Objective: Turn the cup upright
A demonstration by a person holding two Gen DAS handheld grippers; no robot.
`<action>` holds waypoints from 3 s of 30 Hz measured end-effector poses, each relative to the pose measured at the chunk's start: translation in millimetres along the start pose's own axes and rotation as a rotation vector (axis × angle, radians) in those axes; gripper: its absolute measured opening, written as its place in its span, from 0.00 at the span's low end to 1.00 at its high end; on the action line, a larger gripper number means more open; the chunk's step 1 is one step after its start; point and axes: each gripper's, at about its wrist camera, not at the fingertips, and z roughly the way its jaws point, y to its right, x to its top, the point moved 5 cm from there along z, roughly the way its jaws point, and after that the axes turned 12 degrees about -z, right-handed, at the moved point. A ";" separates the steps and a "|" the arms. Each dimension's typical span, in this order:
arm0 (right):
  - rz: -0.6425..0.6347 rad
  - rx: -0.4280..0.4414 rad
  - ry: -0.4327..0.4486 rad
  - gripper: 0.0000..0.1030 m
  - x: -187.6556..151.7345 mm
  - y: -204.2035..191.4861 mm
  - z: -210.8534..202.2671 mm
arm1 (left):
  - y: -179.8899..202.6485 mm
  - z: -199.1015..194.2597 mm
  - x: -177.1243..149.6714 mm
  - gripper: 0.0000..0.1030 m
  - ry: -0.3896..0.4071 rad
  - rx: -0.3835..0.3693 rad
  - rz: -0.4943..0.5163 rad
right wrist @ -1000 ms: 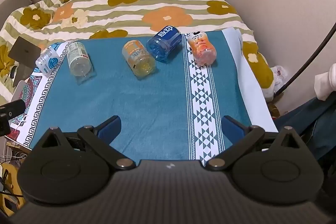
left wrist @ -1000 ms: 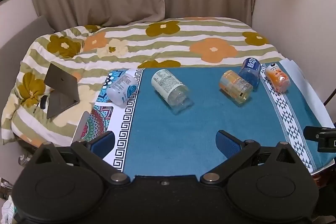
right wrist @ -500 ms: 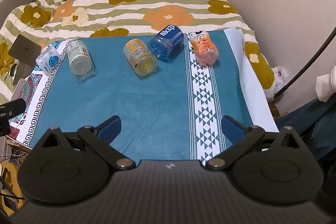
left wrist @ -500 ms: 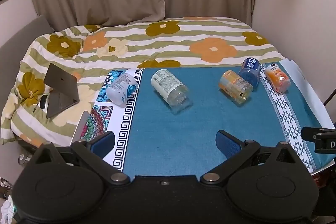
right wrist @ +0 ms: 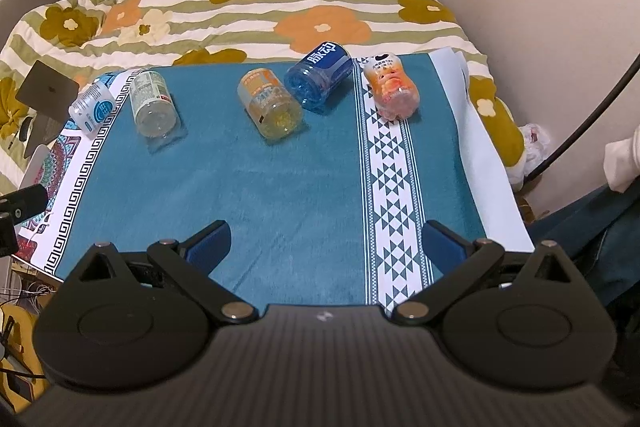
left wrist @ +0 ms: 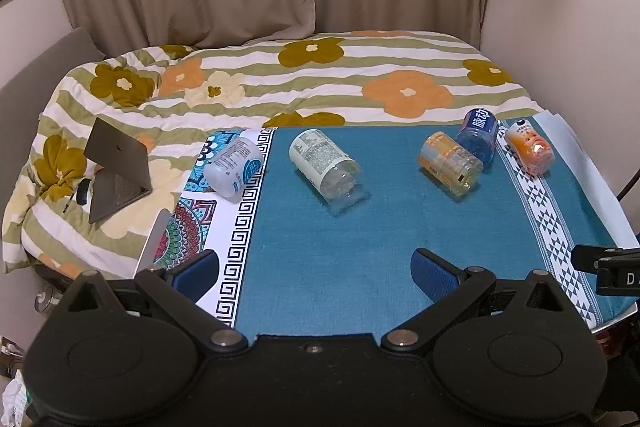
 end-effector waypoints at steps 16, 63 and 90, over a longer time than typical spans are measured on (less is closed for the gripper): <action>0.000 -0.002 -0.001 1.00 0.5 -0.5 0.8 | -0.2 2.7 1.4 1.00 -0.012 -0.008 -0.006; 0.001 -0.005 -0.001 1.00 1.1 -2.3 -1.5 | -0.9 2.2 5.4 1.00 -0.001 -0.049 0.010; -0.041 0.027 -0.061 1.00 70.1 68.0 75.4 | 15.6 65.9 22.0 1.00 -0.107 -0.005 -0.087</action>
